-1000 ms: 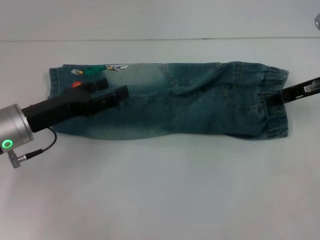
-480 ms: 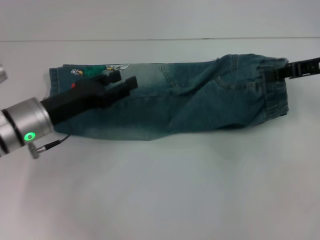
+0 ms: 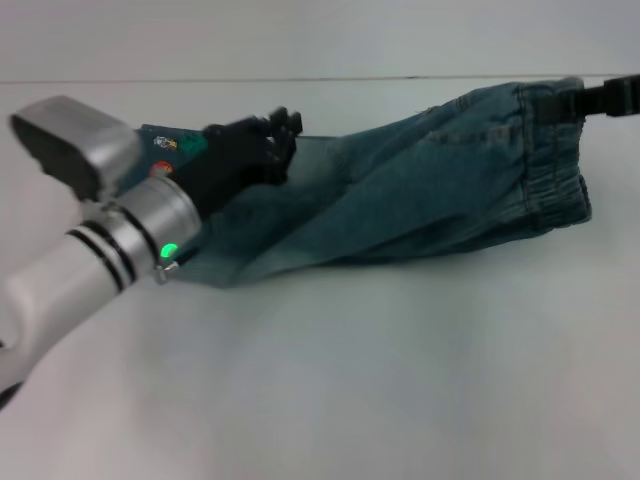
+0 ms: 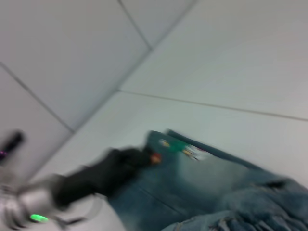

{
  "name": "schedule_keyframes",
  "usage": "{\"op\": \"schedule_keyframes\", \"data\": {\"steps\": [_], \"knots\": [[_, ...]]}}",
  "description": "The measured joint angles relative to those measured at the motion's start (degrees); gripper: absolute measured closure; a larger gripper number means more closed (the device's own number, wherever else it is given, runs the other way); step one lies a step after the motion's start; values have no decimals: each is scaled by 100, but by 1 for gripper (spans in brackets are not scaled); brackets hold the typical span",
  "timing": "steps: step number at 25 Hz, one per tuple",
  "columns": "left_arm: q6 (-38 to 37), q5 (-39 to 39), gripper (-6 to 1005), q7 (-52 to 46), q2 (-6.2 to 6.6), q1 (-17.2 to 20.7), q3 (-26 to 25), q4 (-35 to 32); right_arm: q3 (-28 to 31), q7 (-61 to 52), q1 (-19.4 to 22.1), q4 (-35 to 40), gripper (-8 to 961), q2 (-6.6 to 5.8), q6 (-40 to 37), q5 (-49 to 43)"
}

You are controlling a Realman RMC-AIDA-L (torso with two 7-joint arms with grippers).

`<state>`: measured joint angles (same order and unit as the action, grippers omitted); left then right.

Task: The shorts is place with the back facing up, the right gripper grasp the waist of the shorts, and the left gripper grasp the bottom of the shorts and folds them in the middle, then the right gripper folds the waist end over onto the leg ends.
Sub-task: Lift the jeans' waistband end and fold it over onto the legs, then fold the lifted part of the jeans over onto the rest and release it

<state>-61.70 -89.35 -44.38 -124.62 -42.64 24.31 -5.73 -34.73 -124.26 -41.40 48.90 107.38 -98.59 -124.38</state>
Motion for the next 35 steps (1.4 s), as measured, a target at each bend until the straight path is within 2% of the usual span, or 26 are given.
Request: {"op": "schedule_keyframes", "data": {"steps": [3, 5, 6, 12, 18, 21, 27, 32, 35], "knots": [[548, 80, 825, 793, -5, -264, -8, 495, 119, -33, -2, 171, 877, -34, -274, 242], [634, 75, 863, 957, -6, -328, -8, 639, 192, -37, -6, 235, 876, -67, -424, 436], [820, 69, 882, 1358, -5, -449, -6, 997, 210, -37, -18, 240, 876, -75, -466, 502], [943, 55, 997, 1779, -2, -620, -10, 1559, 236, -48, -162, 313, 879, -128, -660, 954], [918, -17, 995, 1815, 0, -785, -44, 2137, 187, -72, -414, 377, 885, -112, -664, 1007], [900, -322, 985, 1853, 0, -839, -297, 2460, 124, -76, -512, 379, 885, -89, -618, 988], [973, -1345, 966, 1937, 0, -699, -1214, 2785, -89, -44, -546, 355, 886, -72, -478, 985], [915, -1722, 949, 1935, -1, -469, -1540, 2769, -246, -9, -519, 263, 890, -69, -353, 985], [586, -1738, 940, 1888, 5, -193, -1622, 2580, -323, 46, -512, 119, 889, -69, -284, 985]]}}
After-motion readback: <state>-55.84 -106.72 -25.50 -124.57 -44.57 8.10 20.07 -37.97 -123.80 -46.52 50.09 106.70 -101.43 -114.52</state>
